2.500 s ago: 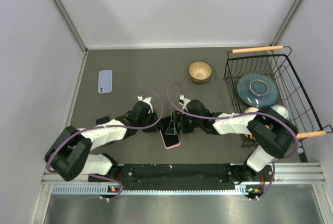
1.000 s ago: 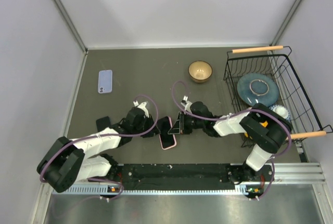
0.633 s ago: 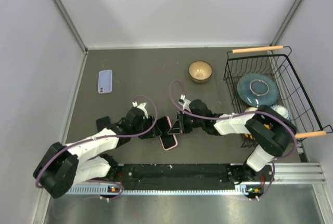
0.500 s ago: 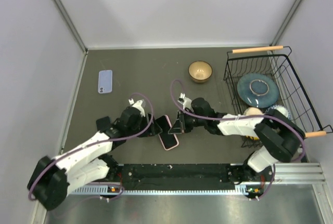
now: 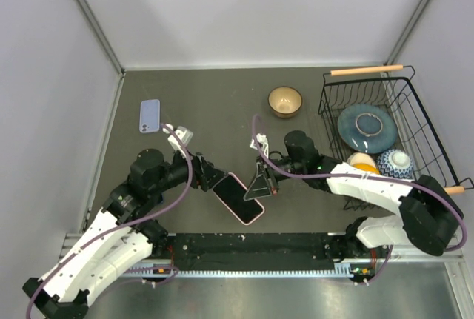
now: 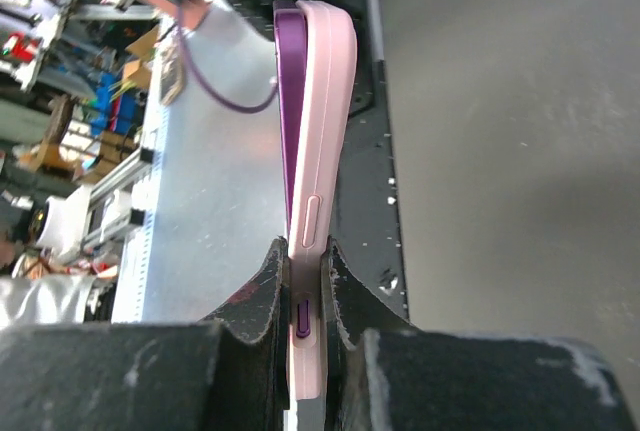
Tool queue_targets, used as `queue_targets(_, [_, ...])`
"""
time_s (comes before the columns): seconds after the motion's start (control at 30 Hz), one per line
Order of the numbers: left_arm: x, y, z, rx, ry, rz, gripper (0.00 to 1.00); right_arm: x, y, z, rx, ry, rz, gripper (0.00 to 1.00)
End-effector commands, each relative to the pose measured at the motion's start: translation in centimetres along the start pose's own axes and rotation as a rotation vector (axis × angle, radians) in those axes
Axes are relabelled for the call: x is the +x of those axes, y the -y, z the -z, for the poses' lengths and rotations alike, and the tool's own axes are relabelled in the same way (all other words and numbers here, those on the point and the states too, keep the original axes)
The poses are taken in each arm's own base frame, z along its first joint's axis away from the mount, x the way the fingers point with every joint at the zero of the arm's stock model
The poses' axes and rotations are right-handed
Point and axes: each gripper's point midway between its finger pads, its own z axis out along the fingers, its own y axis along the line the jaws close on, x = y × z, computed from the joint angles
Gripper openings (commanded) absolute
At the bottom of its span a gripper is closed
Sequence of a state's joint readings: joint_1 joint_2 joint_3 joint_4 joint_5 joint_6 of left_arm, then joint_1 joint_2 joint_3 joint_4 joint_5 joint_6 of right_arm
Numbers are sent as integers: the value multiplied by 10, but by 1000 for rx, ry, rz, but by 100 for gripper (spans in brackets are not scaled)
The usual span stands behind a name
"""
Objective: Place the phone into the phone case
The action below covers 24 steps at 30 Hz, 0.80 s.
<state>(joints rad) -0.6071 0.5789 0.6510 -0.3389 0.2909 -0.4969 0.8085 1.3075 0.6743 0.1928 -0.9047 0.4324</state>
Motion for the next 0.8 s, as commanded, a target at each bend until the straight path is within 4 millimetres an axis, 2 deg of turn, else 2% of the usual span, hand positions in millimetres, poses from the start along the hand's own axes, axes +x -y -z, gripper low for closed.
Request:
queue_targets(0.0, [17, 32, 6, 192, -110, -25, 79, -22, -55, 16, -217, 34, 219, 0])
queue_targets(0.07, [25, 44, 10, 277, -150, -15, 77, -19, -60, 18, -236, 29, 238, 0])
queue_targets(0.1, [23, 48, 9, 297, -142, -6, 75, -18, -64, 19, -258, 30, 256, 0])
queue_targets(0.17, [27, 50, 10, 315, -149, 7, 70, -15, -66, 21, -268, 33, 245, 0])
queue_targets(0.23, [29, 52, 9, 341, -144, 22, 58, -13, -70, 19, -277, 37, 249, 0])
queue_targets(0.3, [37, 57, 9, 383, -173, 51, 51, -10, -72, 18, -285, 30, 254, 0])
queue_targets(0.4, [49, 59, 4, 436, -230, 83, 27, -10, -71, 16, -275, 32, 247, 0])
queue_targets(0.43, [51, 57, 2, 432, -243, 91, 4, -11, -71, 16, -273, 34, 248, 0])
queue_targets(0.47, [54, 55, 0, 424, -256, 92, 0, -11, -71, 15, -271, 36, 244, 2])
queue_targets(0.67, [64, 42, -10, 367, -314, 98, 0, -24, -69, 12, -243, 83, 222, 14])
queue_targets(0.73, [65, 38, -13, 348, -320, 99, 0, -27, -66, 9, -238, 96, 188, 15])
queue_targets(0.77, [64, 39, -13, 355, -318, 94, 0, -32, -64, 8, -227, 121, 190, 11])
